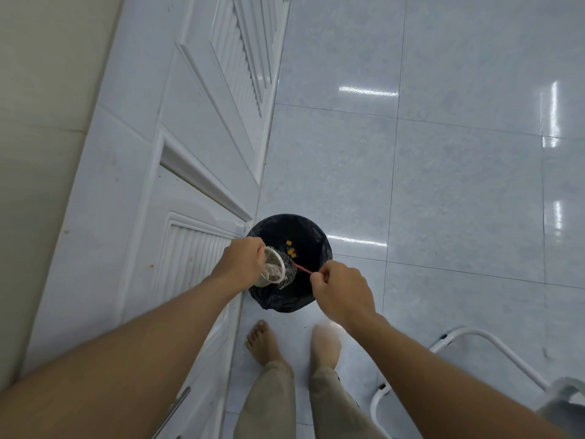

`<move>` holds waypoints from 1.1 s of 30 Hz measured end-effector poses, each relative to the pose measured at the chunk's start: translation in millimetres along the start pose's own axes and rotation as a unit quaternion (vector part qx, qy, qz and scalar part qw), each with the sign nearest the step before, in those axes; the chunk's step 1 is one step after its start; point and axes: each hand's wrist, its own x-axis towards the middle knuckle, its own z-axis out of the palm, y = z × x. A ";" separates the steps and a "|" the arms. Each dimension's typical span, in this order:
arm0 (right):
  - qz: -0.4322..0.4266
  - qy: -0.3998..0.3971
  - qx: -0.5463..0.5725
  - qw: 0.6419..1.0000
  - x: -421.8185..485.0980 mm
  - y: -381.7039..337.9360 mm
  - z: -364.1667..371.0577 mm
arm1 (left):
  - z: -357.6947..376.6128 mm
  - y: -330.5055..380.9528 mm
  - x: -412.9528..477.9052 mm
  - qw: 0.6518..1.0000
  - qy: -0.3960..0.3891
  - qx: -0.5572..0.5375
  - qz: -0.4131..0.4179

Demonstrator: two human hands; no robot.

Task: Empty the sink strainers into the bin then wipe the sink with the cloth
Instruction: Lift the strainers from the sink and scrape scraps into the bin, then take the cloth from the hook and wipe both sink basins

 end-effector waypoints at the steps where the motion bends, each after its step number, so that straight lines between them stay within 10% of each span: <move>1: -0.002 -0.010 0.021 1.000 -1.7 3.6 -1.9 | -1.5 0.5 -1.8 1.000 0.012 -0.007 -0.007; 11: 0.015 0.035 0.269 0.962 -25.2 -29.5 -61.5 | -59.1 45.3 -40.8 0.987 0.092 -0.132 -0.003; 33: -0.237 -0.002 0.309 0.921 -136.6 -244.2 -201.0 | -280.2 64.5 -216.4 0.915 0.265 -0.306 -0.001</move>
